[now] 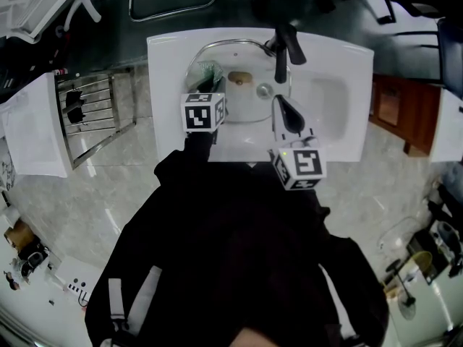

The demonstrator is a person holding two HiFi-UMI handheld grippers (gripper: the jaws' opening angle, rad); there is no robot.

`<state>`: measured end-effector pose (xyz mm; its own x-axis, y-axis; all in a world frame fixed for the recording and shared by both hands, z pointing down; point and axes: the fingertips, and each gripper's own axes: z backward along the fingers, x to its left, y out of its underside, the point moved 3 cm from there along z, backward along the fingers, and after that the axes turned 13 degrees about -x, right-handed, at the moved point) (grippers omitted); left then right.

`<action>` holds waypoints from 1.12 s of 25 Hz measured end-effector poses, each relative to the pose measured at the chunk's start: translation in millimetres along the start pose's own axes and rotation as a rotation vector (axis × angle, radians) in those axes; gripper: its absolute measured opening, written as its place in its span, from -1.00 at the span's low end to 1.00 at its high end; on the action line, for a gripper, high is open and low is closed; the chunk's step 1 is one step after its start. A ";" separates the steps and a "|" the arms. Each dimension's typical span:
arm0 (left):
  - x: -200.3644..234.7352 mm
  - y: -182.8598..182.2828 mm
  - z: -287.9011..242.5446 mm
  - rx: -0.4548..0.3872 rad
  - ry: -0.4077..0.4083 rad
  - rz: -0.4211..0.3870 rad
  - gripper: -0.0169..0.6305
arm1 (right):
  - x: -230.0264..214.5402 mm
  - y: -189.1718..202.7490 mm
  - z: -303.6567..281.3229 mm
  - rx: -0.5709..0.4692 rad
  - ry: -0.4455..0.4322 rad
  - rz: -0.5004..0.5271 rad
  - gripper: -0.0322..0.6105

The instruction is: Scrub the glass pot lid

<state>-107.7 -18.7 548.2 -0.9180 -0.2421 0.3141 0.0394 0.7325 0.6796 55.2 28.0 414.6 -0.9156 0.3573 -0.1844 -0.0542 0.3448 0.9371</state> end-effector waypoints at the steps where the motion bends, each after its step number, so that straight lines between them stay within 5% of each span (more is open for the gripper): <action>1: -0.6 -0.3 -0.3 0.000 0.001 0.000 -0.76 | -0.6 0.4 0.2 0.001 0.003 0.000 -0.89; 28: -26.5 -5.6 -12.4 0.009 0.060 -0.022 -0.76 | -2.0 0.0 -2.9 0.002 0.002 -0.014 -0.89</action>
<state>-78.8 -24.3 544.3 -0.8933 -0.2954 0.3388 0.0159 0.7324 0.6807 56.0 24.8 415.8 -0.9154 0.3509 -0.1972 -0.0664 0.3517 0.9338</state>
